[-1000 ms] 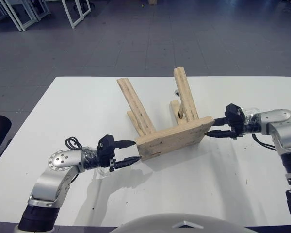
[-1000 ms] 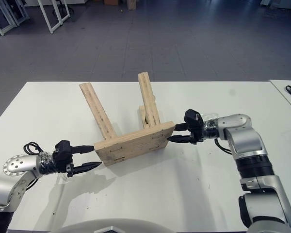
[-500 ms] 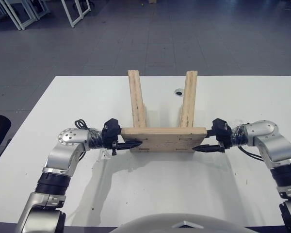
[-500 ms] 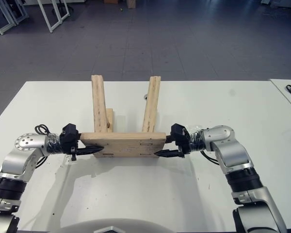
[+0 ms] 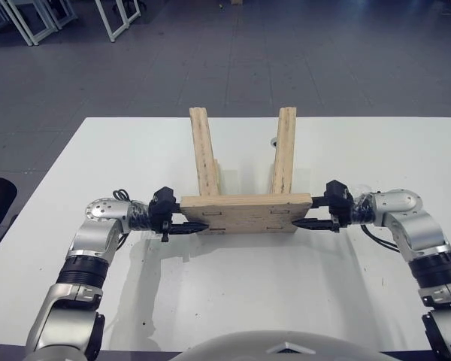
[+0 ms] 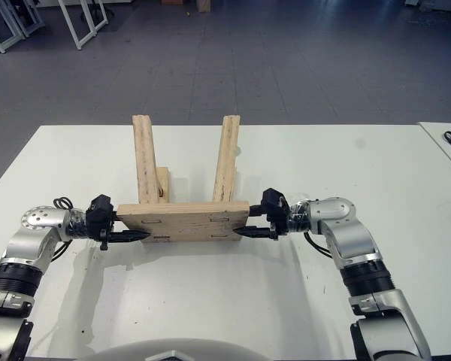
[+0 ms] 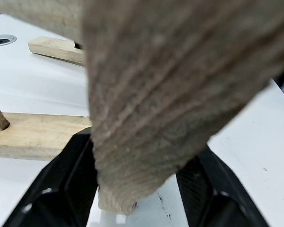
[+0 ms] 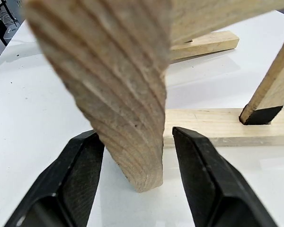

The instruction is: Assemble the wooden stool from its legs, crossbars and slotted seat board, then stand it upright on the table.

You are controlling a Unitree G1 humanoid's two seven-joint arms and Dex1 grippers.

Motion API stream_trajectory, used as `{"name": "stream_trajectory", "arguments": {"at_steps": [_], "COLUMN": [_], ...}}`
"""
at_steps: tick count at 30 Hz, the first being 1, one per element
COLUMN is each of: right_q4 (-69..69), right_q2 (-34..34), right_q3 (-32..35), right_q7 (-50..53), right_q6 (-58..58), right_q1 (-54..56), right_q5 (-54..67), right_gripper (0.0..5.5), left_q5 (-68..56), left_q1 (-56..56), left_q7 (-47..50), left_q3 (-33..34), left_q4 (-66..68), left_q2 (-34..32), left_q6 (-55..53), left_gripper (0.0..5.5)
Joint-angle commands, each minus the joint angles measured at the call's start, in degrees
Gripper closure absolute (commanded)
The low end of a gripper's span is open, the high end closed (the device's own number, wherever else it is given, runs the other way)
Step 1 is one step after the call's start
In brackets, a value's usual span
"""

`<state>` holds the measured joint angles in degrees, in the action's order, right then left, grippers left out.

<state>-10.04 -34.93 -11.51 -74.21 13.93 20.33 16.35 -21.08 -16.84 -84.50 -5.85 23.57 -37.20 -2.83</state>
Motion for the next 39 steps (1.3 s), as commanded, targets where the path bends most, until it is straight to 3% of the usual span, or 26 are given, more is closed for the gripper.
{"name": "stream_trajectory", "arguments": {"at_steps": [1,5,7,11,20,25,39], "right_q4": [-2.41,-3.19,-3.23,-2.28,-1.84,-2.20,-2.40], "right_q2": [0.94,0.83,0.96,1.21,2.34,2.62,2.46], "right_q3": [-0.80,-0.66,-0.33,-0.15,-0.39,-0.42,-0.68], "right_q7": [-0.71,-1.42,-1.47,-1.76,-1.99,-2.32,-2.56], "right_q6": [-1.31,-1.63,-1.67,-1.22,0.02,0.32,-0.20], "right_q1": [2.16,2.38,2.58,2.67,3.92,4.24,4.27], "right_q5": [-1.00,-0.91,-0.61,0.11,0.58,0.50,0.01], "right_gripper": [2.44,2.36,2.70,3.63,3.63,2.71,2.69], "left_q5": [1.30,0.97,0.67,0.60,0.05,0.16,-0.03], "left_q1": [-2.98,-3.82,-3.78,-3.81,-3.47,-3.86,-4.02], "left_q7": [-0.64,-0.60,-0.75,-0.75,-1.58,-1.66,-0.32], "left_q3": [-0.30,0.13,0.31,0.54,0.29,0.38,1.14], "left_q4": [1.14,2.02,2.00,2.32,1.67,1.69,1.04], "left_q2": [0.74,0.80,0.65,0.64,0.77,0.80,1.42], "left_q6": [1.22,1.60,1.42,1.48,0.56,0.21,0.30], "left_gripper": [2.71,2.70,2.70,3.45,3.45,3.80,3.89]}}
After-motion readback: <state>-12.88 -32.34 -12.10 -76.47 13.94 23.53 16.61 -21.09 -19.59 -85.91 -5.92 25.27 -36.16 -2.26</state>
